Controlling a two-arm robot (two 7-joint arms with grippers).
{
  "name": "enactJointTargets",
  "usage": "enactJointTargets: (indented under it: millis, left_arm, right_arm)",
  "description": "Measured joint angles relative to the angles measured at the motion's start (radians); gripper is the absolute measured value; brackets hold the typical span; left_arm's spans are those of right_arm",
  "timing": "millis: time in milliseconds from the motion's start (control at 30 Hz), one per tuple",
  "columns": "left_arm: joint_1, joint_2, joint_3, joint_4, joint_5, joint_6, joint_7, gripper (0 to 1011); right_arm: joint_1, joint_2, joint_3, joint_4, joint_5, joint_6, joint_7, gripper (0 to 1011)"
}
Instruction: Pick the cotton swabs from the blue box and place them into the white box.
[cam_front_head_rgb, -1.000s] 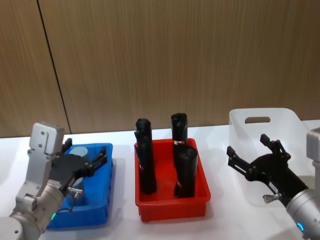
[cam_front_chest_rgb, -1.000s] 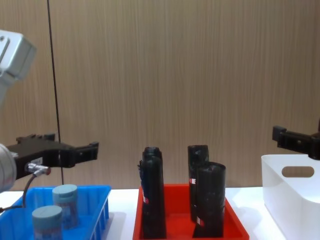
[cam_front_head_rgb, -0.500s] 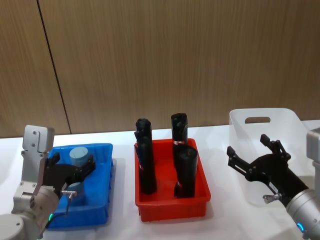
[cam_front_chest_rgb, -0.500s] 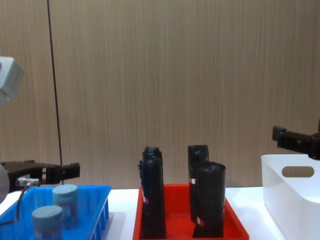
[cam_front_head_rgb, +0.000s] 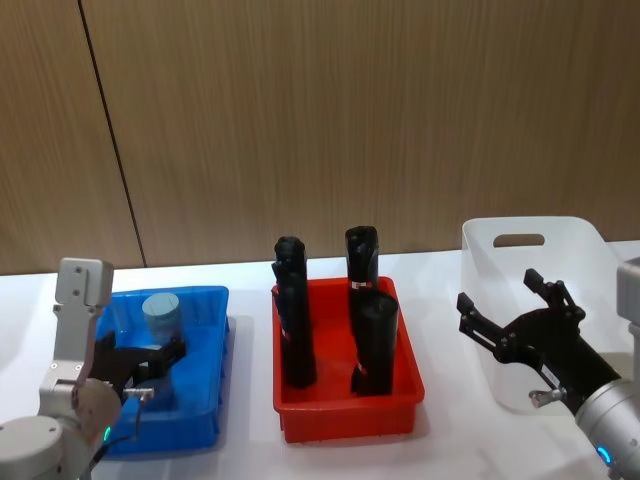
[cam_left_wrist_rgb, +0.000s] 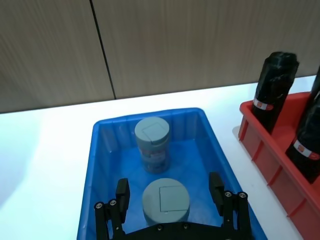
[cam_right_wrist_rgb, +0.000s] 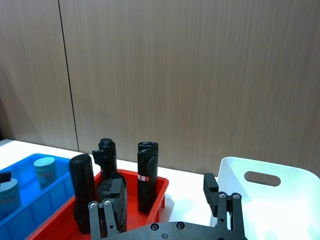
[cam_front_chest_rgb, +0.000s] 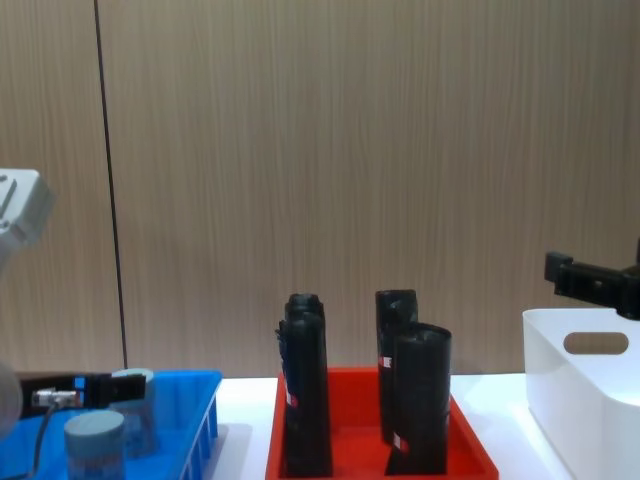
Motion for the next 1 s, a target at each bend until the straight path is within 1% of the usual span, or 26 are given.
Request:
enactJointTargets:
  millis: [67, 233, 600, 733, 867, 900, 1000]
  left_arm:
    - [-0.015, -0.009, -0.001, 0.025, 0.0, 0.019, 0.001, 1004]
    - [-0.037, -0.022, -0.003, 0.064, 0.0, 0.04, 0.001, 1004]
    - [-0.079, -0.048, -0.005, 0.142, 0.003, 0.064, -0.022, 1004]
    - [-0.087, -0.054, -0.005, 0.158, 0.003, 0.067, -0.027, 1004]
    - [-0.095, -0.061, -0.005, 0.175, 0.002, 0.073, -0.034, 943]
    - [-0.096, -0.062, -0.005, 0.177, 0.002, 0.075, -0.035, 904]
    - [-0.1, -0.065, -0.005, 0.184, 0.001, 0.078, -0.037, 834]
  right_arm:
    - [0.0, 0.0, 0.0, 0.0, 0.0, 0.0, 0.0, 1002]
    - [0.0, 0.0, 0.0, 0.0, 0.0, 0.0, 0.0, 1001]
    - [0.0, 0.0, 0.0, 0.0, 0.0, 0.0, 0.0, 1002]
    - [0.0, 0.0, 0.0, 0.0, 0.0, 0.0, 0.0, 1001]
    - [0.0, 0.0, 0.0, 0.0, 0.0, 0.0, 0.0, 1002]
    - [0.0, 0.0, 0.0, 0.0, 0.0, 0.0, 0.0, 1002]
    - [0.0, 0.0, 0.0, 0.0, 0.0, 0.0, 0.0, 1002]
